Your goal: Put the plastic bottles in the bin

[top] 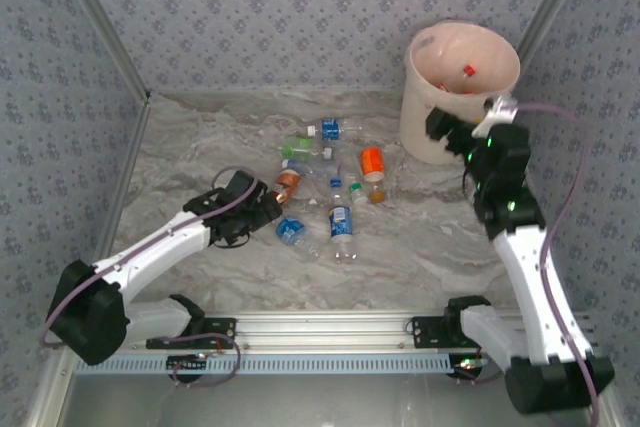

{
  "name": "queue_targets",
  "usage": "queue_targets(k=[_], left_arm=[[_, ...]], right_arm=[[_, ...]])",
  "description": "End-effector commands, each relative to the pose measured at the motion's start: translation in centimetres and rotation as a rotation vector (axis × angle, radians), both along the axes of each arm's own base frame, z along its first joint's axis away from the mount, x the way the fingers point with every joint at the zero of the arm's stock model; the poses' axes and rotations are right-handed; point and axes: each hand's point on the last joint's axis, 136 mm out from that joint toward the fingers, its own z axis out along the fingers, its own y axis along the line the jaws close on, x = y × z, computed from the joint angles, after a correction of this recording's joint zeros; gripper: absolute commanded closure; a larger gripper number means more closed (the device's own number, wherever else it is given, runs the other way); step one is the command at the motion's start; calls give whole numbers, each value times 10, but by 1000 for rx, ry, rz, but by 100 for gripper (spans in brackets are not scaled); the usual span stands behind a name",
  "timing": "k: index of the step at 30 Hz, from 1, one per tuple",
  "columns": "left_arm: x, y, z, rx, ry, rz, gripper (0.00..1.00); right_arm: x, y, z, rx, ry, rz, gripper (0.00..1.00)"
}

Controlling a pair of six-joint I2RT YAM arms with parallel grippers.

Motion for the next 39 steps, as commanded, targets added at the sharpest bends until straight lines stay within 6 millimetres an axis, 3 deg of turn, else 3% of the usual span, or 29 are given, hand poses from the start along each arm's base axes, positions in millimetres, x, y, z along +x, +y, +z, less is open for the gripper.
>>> queue_targets(k=[1, 6, 12, 15, 22, 29, 35, 39], left_arm=[[7, -15, 10, -91, 10, 110, 2], [-7, -37, 4, -72, 84, 137, 2], [-11, -42, -9, -121, 92, 253, 2], [-11, -40, -13, -146, 88, 316, 2], [-2, -55, -26, -153, 100, 312, 2], [9, -80, -45, -142, 119, 229, 9], [9, -89, -58, -139, 129, 215, 21], [14, -83, -45, -99, 72, 170, 30]], right_arm=[[-22, 36, -10, 185, -82, 144, 0], [-48, 76, -69, 143, 38, 335, 0], [-70, 110, -100, 39, 26, 501, 0], [-68, 114, -103, -12, 7, 499, 0], [-68, 119, -100, -38, -16, 506, 0], [-71, 121, -110, -47, 22, 519, 0], [-70, 120, -112, -44, 20, 502, 0], [-74, 125, -111, -57, 11, 542, 0]])
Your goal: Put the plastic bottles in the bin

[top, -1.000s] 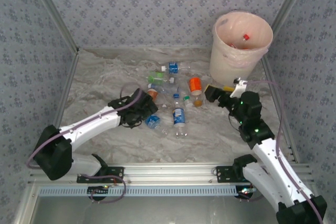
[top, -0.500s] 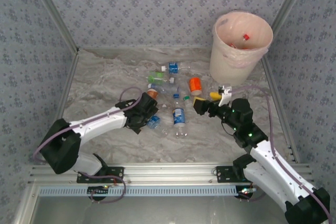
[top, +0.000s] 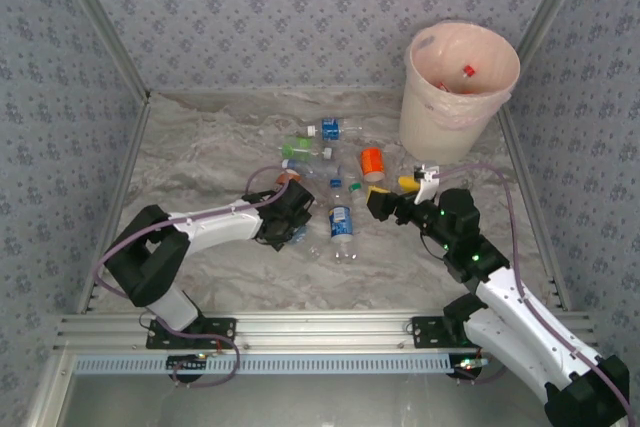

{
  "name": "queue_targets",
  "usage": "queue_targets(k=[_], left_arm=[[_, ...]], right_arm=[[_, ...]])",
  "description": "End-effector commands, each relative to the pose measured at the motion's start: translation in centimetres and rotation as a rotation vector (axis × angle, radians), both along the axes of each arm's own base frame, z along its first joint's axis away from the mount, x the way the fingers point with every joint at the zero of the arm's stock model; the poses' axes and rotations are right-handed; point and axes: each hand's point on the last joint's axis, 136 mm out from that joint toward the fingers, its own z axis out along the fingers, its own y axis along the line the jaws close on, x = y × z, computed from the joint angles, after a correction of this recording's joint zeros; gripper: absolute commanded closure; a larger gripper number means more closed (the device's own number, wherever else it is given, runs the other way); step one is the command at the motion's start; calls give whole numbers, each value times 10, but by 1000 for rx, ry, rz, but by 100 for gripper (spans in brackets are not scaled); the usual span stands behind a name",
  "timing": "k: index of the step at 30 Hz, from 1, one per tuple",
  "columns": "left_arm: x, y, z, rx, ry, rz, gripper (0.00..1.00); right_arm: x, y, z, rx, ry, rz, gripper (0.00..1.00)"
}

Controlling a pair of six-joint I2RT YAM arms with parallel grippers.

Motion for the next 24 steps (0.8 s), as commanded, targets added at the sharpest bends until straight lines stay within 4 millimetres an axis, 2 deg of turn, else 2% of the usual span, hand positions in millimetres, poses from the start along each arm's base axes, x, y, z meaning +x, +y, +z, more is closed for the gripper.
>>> queue_targets(k=[1, 7, 10, 14, 19, 24], left_arm=[[11, -2, 24, 20, -91, -60, 31], [21, 7, 59, 60, -244, -141, 37], [21, 14, 58, 72, -263, -144, 40], [17, 12, 50, 53, -236, -154, 45], [19, 10, 54, 58, -265, -192, 48], [25, 5, 75, 60, -371, -276, 48]], right_arm=[[-4, 6, 2, -23, -35, 45, 0], [3, 11, 7, -30, -48, 49, 0], [10, 14, 9, -5, -46, 37, 0], [12, 22, 16, 29, -52, 55, 0], [4, 33, -1, -14, -8, 110, 0], [-11, 57, -21, -57, 60, 214, 0]])
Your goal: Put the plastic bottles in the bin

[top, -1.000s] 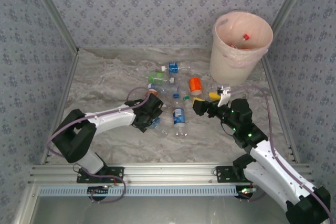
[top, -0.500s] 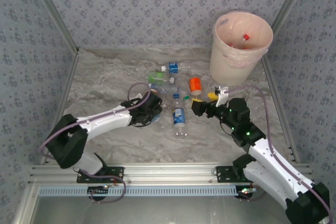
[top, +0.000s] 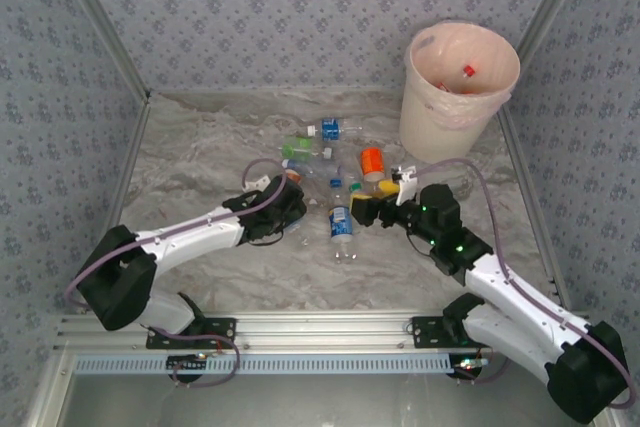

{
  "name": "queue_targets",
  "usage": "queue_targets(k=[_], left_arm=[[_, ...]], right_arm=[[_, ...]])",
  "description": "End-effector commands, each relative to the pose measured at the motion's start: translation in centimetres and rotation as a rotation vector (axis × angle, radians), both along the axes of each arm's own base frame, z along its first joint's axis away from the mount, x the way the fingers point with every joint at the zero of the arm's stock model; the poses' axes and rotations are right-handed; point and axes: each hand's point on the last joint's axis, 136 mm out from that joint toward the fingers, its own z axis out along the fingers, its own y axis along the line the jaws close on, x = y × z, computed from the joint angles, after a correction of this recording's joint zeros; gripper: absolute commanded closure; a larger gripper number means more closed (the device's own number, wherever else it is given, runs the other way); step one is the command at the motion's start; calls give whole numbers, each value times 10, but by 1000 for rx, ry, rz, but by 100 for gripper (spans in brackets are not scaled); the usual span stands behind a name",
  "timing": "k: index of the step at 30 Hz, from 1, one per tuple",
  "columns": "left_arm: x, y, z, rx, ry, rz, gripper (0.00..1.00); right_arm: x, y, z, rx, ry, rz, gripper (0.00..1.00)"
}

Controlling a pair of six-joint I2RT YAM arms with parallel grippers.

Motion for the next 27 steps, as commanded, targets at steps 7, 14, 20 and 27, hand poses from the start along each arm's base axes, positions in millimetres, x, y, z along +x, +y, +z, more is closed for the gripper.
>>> queue_targets(k=[7, 14, 20, 27], left_arm=[[28, -18, 67, -102, -257, -220, 49], [39, -48, 136, -187, -427, -421, 49], [45, -78, 175, -304, -504, -513, 49], [47, -93, 176, -358, -485, -553, 49]], right_arm=[[-14, 62, -14, -4, 130, 198, 0], [0, 99, -10, 41, 184, 259, 0], [13, 119, -5, 52, 186, 258, 0], [18, 123, 10, 134, 138, 245, 3]])
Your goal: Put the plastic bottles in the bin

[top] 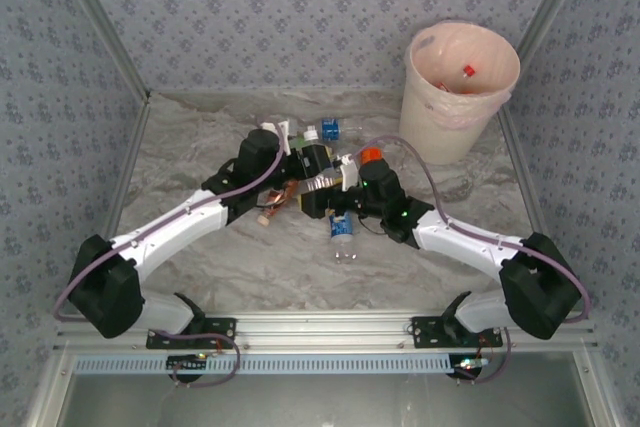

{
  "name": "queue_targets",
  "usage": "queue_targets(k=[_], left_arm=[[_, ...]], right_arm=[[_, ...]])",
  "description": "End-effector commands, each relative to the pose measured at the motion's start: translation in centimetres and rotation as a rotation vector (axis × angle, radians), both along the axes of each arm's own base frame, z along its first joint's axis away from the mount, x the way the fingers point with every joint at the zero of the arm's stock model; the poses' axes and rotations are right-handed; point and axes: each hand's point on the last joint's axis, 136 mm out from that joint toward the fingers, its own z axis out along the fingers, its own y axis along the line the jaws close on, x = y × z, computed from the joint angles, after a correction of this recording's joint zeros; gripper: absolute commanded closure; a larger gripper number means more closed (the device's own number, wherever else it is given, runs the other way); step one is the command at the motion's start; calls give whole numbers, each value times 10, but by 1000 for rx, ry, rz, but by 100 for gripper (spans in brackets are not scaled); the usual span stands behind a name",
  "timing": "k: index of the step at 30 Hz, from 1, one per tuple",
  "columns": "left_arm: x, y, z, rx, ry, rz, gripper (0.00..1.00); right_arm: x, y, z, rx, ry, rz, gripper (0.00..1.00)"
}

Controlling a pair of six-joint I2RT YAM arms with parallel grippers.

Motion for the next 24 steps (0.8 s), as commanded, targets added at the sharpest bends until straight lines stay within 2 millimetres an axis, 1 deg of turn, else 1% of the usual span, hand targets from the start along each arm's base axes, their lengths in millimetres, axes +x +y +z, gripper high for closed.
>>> queue_targets(k=[1, 3, 7, 12, 13, 14, 15, 16, 17, 18, 20, 24], left_arm=[[-3, -14, 18, -47, -38, -70, 49], [-3, -12, 17, -40, -38, -64, 49], [-6, -12, 21, -49, -47, -75, 49], [-8, -9, 24, -58, -47, -64, 48], [-8, -7, 24, -58, -44, -61, 45], [-9, -7, 25, -59, -37, -59, 41], [-10, -5, 25, -58, -32, -56, 30], [-9, -3, 26, -60, -22, -47, 17], [-9, -1, 27, -64, -15, -39, 7], [-9, 2, 30, -75, -14, -34, 2], [-8, 6, 39, -100, -24, -37, 2], [-9, 20, 66, -140, -83, -24, 2]], right_arm=[[2, 6, 28, 101, -45, -10, 4], [1, 4, 29, 106, -31, -22, 8], [5, -4, 25, 71, -29, -68, 28], [9, -17, 20, 40, -30, -131, 42], [9, -19, 19, 32, -28, -137, 43], [9, -20, 19, 26, -31, -137, 45], [9, -22, 19, 17, -36, -140, 46], [9, -24, 19, 9, -42, -147, 46], [10, -27, 17, -1, -42, -156, 47], [10, -29, 15, -18, -46, -161, 48], [12, -36, 9, -62, -51, -184, 48], [23, -57, 5, -132, -44, -252, 49]])
